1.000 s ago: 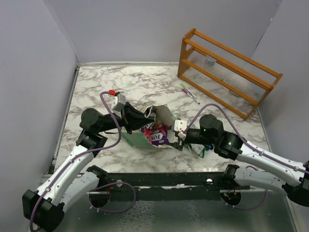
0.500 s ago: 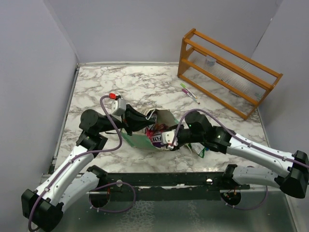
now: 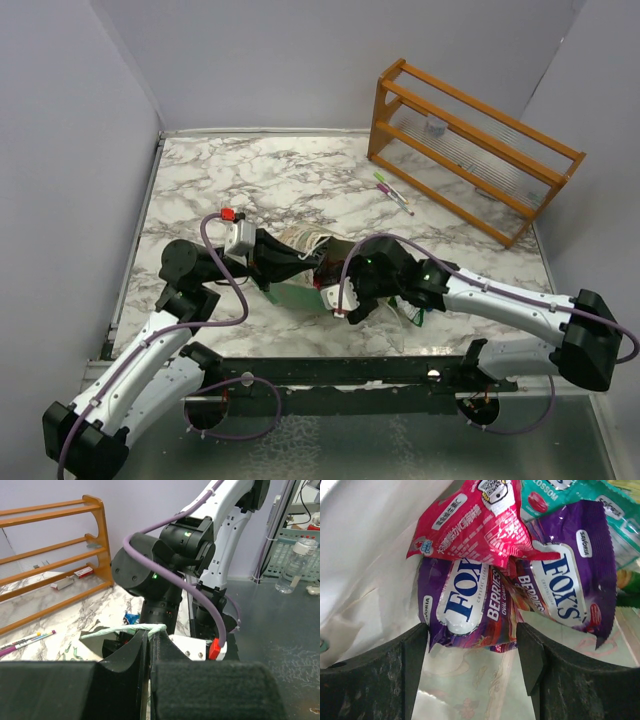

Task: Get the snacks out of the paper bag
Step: Take out the snack from the paper bag.

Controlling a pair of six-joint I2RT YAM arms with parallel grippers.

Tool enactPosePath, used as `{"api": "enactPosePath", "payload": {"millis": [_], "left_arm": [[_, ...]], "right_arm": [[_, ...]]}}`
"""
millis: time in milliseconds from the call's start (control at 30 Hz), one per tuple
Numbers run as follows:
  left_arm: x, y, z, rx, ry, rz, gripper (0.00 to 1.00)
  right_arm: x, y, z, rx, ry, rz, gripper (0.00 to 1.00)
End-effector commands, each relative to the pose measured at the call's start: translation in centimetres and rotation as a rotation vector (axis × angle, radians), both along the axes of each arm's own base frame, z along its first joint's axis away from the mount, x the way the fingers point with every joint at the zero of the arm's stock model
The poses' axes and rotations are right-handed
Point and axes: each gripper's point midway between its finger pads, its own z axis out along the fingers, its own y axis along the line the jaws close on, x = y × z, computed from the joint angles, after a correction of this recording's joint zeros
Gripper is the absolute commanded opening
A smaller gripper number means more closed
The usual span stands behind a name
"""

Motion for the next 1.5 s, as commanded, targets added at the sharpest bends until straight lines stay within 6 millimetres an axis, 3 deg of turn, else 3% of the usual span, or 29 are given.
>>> {"api": "enactPosePath", "payload": {"millis": [0,167,267,467,667,1033,1367,1467], "left_arm": [[-1.1,0.2,0.9,-0.02,-0.075,-0.033,0.0],[-0.8,0.1,0.6,-0.015,-0.063,-0.024,0.0],[-0.7,0.0,0.4,-0.01,-0.053,-0.023,0.0],[-0.5,0.0,0.1,-0.004,-0.045,-0.016,0.0],[0.0,0.0,-0.2,0.006,-0.037,0.001,0.0],[0.3,0.0,-0.7,0.024,-0.028,0.021,0.0],[0.7,-0.1,-1.1,0.033,-0.014,0.028,0.0],[0.9,-0.2,-1.2,0.036,-0.006,0.034,0.0]], "right_arm": [[1.7,1.3,0.1,0.015,-0.08,0.001,0.72],[2.8,2.7,0.5,0.092,-0.122,-0.021,0.7],[3.2,3.3,0.4,0.119,-0.126,-0.03,0.64],[4.5,3.6,1.1,0.193,-0.159,-0.117,0.29],[4.1,3.7,3.3,0.29,-0.145,-0.138,0.02],[2.5,3.2,8.2,0.471,-0.109,-0.146,0.01],[1.3,1.4,9.4,0.53,-0.07,-0.185,0.01],[1.0,1.3,11.0,0.601,-0.042,-0.207,0.01]]}}
